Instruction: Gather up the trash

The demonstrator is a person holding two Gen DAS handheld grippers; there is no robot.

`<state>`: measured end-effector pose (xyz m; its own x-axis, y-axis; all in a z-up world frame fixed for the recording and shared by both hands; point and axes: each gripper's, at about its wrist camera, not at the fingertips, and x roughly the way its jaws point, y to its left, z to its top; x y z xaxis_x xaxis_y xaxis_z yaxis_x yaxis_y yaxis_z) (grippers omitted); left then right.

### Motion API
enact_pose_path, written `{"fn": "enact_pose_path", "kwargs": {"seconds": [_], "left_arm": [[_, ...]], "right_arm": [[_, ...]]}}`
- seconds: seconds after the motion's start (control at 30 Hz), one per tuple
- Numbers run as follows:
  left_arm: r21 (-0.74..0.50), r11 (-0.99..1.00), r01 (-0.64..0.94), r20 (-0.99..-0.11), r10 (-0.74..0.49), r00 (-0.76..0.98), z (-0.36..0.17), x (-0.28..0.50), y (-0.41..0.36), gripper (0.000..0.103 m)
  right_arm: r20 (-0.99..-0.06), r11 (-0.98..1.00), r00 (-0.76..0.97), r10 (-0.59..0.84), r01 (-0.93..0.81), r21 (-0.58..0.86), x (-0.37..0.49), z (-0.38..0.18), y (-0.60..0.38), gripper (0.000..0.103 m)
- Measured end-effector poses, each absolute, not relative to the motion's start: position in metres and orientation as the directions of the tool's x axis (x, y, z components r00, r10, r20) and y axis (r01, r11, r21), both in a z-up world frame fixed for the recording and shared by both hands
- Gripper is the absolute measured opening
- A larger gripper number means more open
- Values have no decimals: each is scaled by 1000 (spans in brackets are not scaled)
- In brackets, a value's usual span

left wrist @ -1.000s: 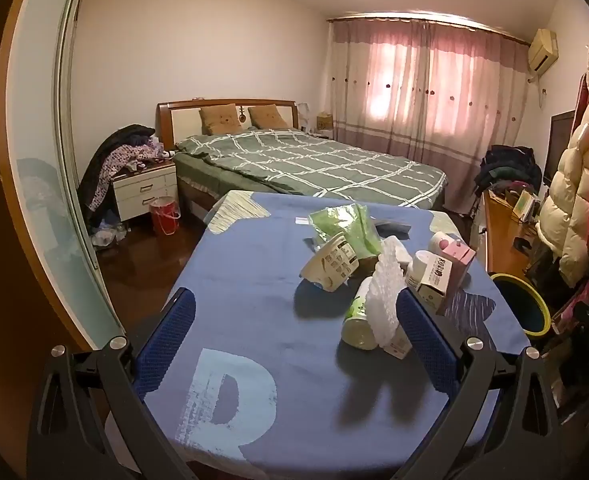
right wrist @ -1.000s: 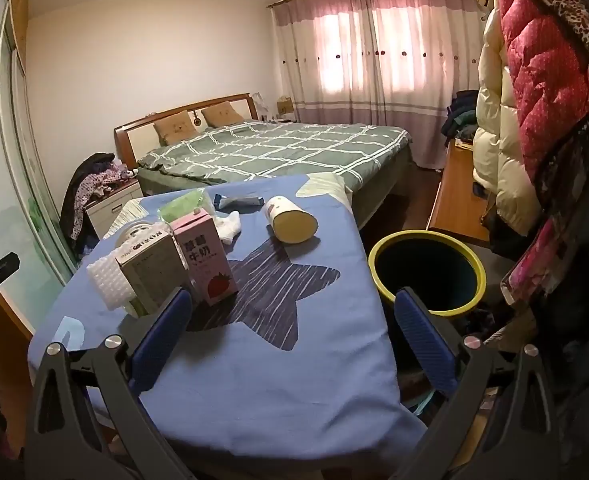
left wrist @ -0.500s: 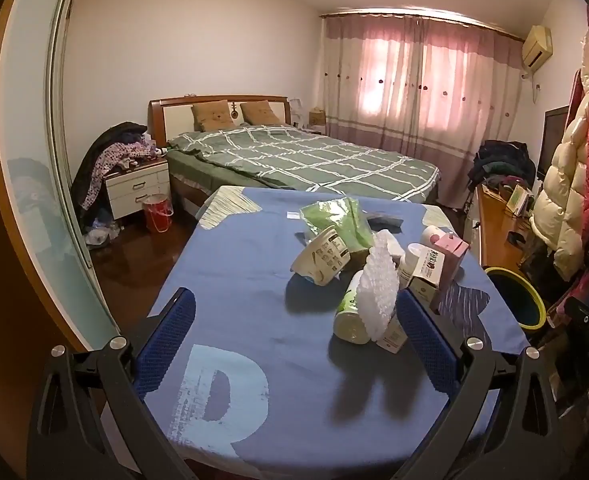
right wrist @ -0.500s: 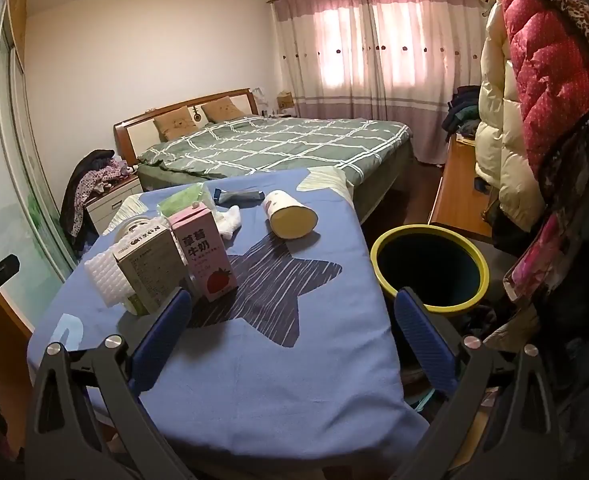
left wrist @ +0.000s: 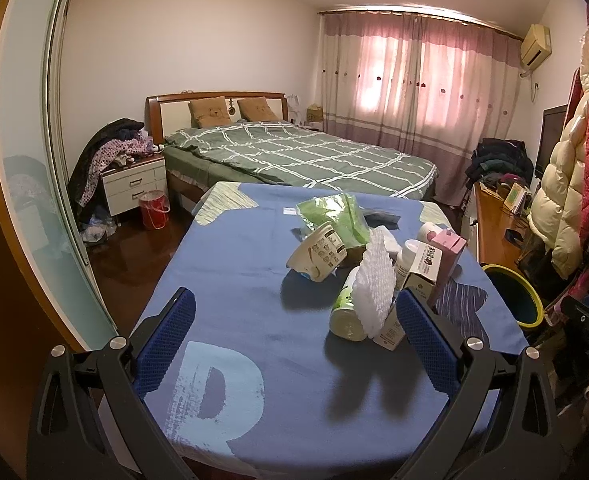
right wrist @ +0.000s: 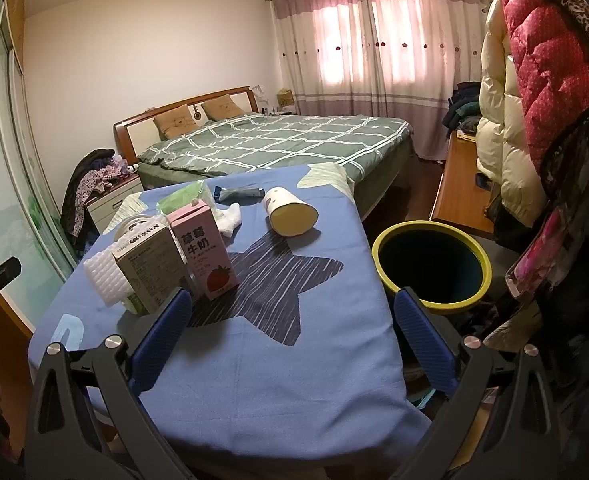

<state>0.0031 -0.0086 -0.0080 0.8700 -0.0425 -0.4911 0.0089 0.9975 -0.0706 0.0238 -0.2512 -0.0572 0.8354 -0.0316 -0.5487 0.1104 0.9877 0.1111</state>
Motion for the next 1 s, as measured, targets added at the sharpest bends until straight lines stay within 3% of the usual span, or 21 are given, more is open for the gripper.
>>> {"fn": "enact_pose_path", "kwargs": {"seconds": [1.0], "left_arm": [[-74,997,18,-505,-53,861,-13,7,-10,99]], "right_arm": [[-561,986,827,-13,103,129,26,-59,-253,97]]}}
